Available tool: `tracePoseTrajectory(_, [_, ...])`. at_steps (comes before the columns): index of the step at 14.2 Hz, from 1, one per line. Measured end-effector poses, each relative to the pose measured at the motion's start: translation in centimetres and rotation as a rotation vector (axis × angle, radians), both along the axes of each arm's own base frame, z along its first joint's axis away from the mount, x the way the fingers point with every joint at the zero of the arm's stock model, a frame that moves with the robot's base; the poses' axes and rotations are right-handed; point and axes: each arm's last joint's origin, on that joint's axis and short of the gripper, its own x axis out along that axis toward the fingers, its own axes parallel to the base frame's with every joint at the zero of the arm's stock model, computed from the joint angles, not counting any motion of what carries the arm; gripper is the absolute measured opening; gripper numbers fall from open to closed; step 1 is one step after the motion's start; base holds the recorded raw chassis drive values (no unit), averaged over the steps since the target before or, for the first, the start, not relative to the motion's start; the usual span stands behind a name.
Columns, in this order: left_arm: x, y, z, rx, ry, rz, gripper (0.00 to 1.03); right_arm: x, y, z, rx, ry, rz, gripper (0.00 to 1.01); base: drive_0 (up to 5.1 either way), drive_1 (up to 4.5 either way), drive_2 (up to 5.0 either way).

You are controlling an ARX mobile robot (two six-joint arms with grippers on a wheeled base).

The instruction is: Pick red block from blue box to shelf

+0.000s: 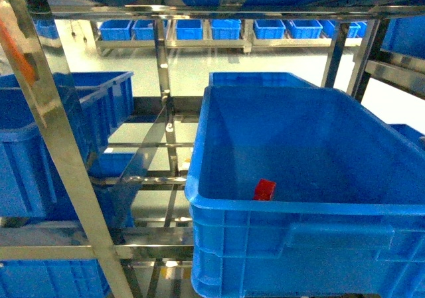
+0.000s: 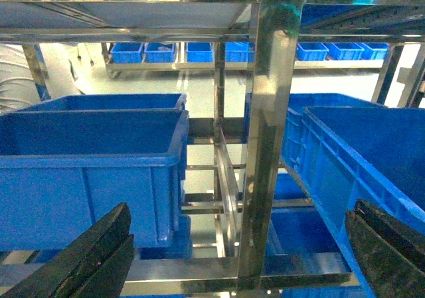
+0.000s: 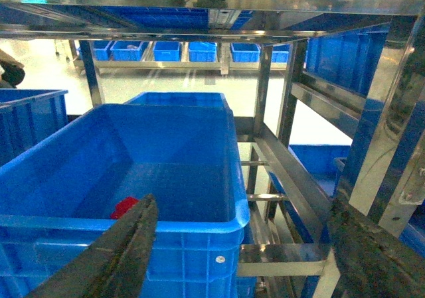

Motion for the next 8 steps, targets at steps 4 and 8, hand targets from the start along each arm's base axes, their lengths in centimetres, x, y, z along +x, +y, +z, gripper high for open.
tracePoseTrajectory(4, [0.0,0.0,0.0,0.0,0.0,0.0,0.98,0.0,0.0,0.0,0.0,0.0,0.0,0.98,0.0,0.0,0.0])
tracePoseTrajectory(8, [0.0,0.0,0.0,0.0,0.0,0.0,0.98,0.0,0.0,0.0,0.0,0.0,0.0,0.98,0.0,0.0,0.0])
